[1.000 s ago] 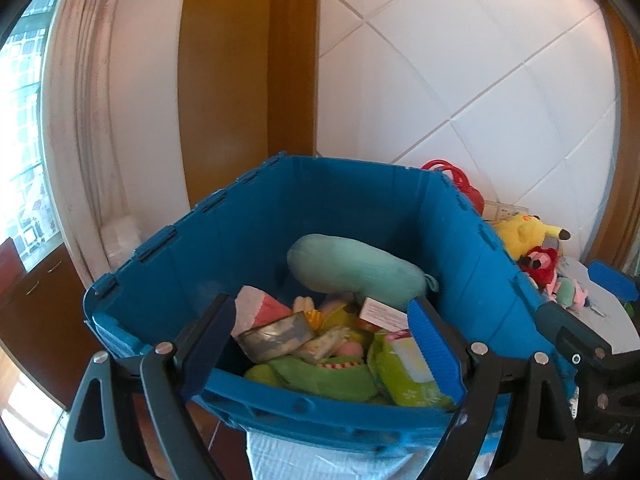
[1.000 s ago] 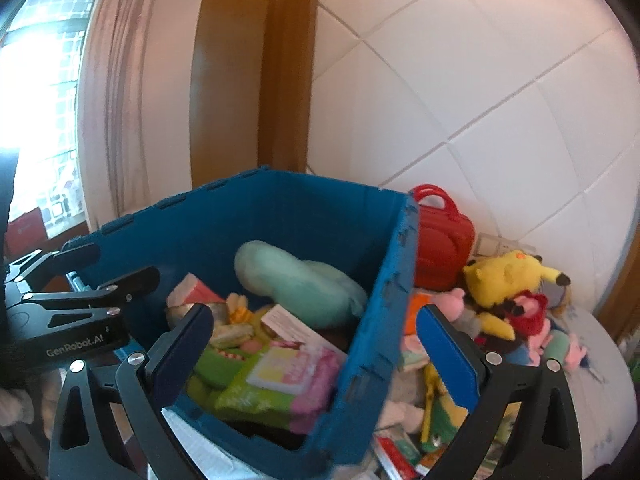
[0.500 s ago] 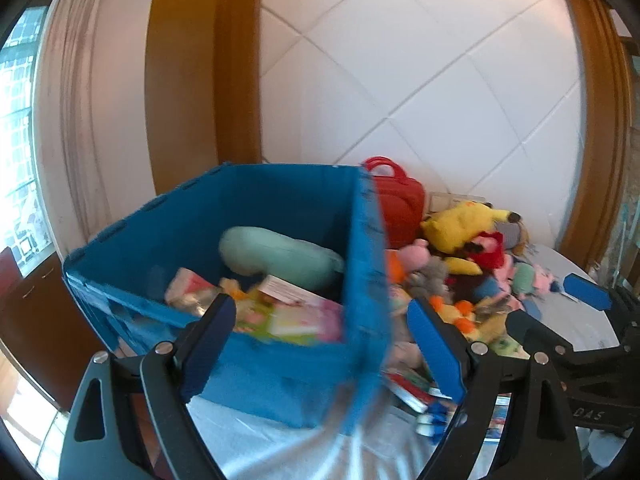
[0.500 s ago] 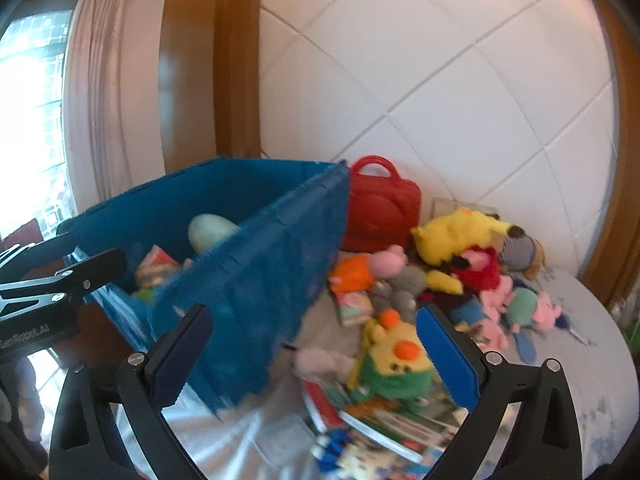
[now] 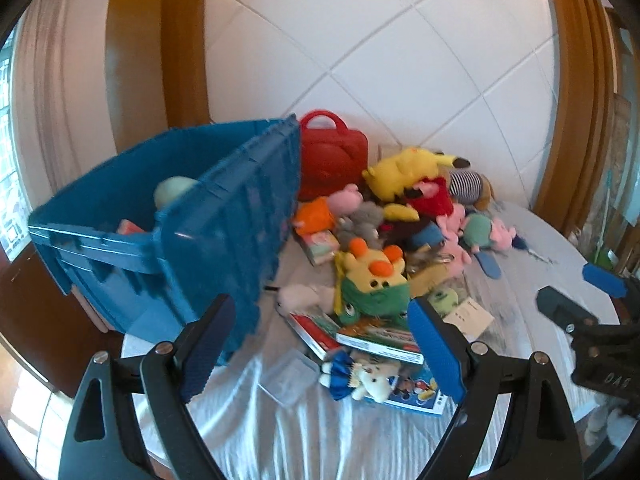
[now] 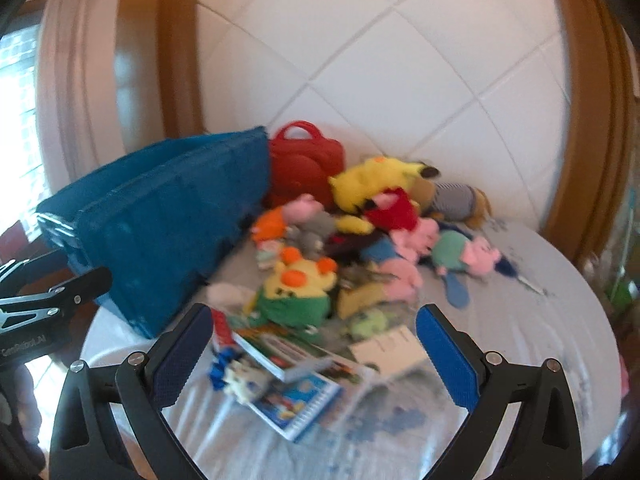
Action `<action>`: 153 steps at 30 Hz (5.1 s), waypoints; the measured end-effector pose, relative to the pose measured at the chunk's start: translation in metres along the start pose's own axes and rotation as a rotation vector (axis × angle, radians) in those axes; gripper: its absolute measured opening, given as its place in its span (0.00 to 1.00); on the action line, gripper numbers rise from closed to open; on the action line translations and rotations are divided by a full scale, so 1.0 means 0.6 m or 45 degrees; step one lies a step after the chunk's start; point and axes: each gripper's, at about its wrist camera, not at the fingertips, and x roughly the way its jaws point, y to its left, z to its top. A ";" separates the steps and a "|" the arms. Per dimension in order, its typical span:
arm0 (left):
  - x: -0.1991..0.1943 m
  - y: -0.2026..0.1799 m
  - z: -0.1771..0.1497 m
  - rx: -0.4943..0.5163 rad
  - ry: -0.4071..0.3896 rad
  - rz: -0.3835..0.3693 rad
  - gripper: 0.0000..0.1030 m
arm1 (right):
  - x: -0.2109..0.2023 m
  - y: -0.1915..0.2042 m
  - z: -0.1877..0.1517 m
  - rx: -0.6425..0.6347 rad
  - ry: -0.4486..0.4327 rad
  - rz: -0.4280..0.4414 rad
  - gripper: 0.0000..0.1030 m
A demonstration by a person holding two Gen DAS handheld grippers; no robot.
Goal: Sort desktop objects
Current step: 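Withdraw both open tools from the crate back toward the toy pile, then grasp the yellow plush duck with the left tool while the right tool grasps the silver metal clip, then carry the plush duck and metal clip with both tools over the crate, then open both tools to drop the duck and clip into the crate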
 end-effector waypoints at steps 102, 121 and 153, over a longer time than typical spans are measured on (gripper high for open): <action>0.295 -0.131 0.148 -0.224 0.084 0.141 0.74 | 0.374 -0.164 0.169 -0.276 0.081 0.357 0.28; 0.062 0.078 0.266 -0.257 -0.302 0.391 0.75 | 0.199 0.052 0.299 -0.440 -0.286 0.577 0.28; 0.103 0.515 0.226 -0.300 -0.123 0.412 0.97 | 0.278 0.535 0.327 -0.446 -0.197 0.521 0.98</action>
